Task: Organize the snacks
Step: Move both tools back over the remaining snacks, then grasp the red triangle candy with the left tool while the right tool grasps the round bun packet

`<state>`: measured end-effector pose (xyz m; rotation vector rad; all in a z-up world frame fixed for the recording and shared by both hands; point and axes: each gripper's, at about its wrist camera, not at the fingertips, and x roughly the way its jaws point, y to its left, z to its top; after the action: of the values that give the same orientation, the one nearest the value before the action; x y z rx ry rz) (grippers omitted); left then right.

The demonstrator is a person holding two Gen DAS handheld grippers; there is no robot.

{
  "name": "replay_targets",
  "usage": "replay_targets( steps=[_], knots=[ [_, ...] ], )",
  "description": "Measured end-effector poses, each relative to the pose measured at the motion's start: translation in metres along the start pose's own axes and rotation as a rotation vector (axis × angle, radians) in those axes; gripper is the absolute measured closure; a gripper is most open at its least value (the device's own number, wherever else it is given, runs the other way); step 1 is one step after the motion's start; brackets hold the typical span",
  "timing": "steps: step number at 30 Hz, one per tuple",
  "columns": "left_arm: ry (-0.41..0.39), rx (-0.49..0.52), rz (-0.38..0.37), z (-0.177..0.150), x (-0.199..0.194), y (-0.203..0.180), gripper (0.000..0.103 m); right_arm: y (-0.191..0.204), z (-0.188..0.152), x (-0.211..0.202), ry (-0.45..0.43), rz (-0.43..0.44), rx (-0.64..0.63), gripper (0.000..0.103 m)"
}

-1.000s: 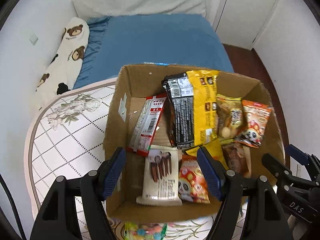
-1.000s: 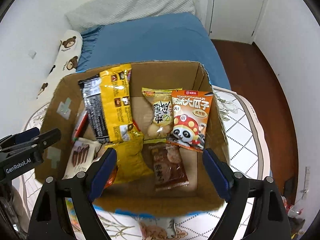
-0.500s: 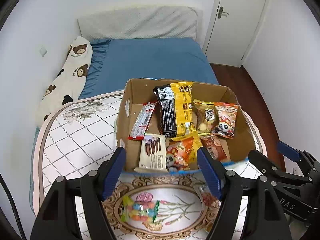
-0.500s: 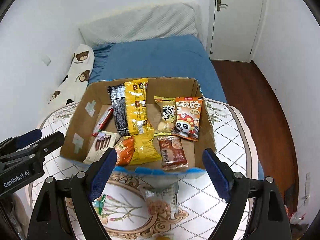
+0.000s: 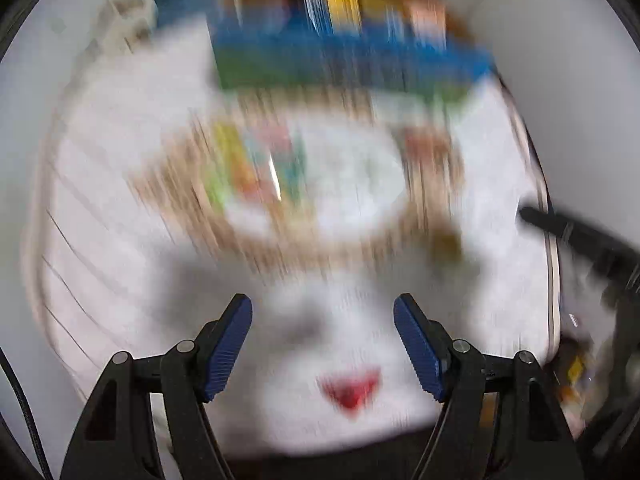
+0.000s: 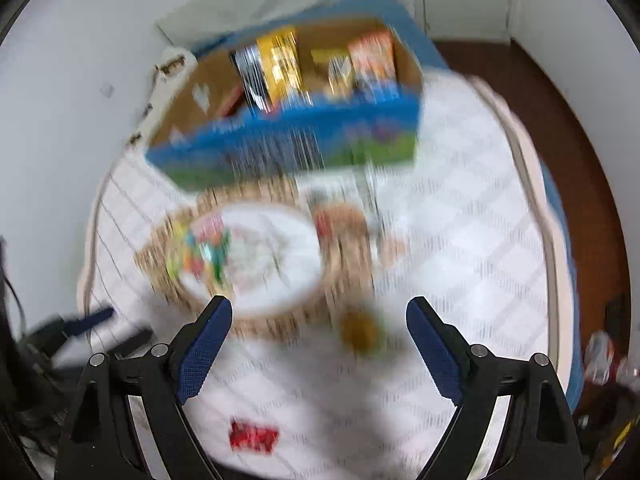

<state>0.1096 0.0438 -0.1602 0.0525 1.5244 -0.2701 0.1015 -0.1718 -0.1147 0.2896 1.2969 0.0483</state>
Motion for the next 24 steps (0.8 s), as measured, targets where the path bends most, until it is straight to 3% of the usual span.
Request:
replay_targets(
  steps=[2,5,9,11,12,17,24],
  knots=[
    [0.123,-0.001,-0.038,-0.029,0.035,0.0,0.031,-0.01,-0.027,0.01,0.041,0.001,0.024,0.012],
    [0.245,-0.012,-0.092,-0.059,0.073,-0.001,0.031,-0.025,-0.06,0.027,0.086,-0.018,0.056,0.012],
    [0.308,-0.047,-0.151,-0.072,0.105,-0.005,0.031,-0.043,-0.087,0.042,0.122,-0.033,0.1,0.012],
    [0.307,-0.048,-0.168,-0.074,0.117,-0.011,0.037,-0.047,-0.092,0.043,0.126,-0.034,0.109,0.012],
    [0.302,-0.036,-0.153,-0.073,0.122,-0.014,0.059,-0.049,-0.095,0.045,0.127,-0.037,0.112,0.012],
    [0.292,-0.041,-0.116,-0.067,0.13,-0.022,0.06,-0.055,-0.088,0.048,0.122,-0.034,0.117,0.012],
    [0.136,-0.116,-0.042,-0.002,0.091,-0.005,0.061,-0.053,-0.054,0.066,0.125,-0.011,0.089,0.012]
  ],
)
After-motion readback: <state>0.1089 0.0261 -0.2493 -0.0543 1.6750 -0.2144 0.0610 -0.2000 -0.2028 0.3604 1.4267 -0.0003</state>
